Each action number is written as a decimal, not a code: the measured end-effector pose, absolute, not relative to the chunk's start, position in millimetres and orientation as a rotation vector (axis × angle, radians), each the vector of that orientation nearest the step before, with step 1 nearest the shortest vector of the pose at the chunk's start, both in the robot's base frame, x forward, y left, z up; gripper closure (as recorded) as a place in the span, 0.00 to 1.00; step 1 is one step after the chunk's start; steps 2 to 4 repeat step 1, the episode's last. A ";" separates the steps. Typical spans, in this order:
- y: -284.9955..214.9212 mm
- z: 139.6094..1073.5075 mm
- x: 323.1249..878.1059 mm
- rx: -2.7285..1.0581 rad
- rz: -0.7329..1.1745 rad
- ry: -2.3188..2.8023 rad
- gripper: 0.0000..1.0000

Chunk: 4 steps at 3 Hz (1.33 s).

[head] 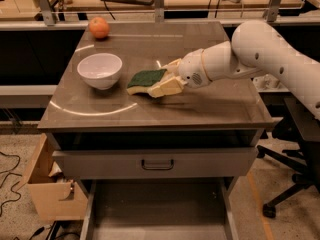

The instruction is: Pick sponge from white bowl and place on counter

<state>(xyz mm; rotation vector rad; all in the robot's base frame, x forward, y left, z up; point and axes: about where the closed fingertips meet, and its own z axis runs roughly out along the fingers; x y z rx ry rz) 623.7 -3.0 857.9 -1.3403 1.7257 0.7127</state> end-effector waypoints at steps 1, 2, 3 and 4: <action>-0.7 857.2 623.2 -1.344 0.716 1.724 0.00; -0.7 857.2 623.2 -1.344 0.716 1.724 0.00; -0.7 857.2 623.2 -1.344 0.716 1.724 0.00; -0.7 857.2 623.2 -1.344 0.716 1.724 0.00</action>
Offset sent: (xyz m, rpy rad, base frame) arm 0.0000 0.0000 0.0000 0.0000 0.0000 0.0000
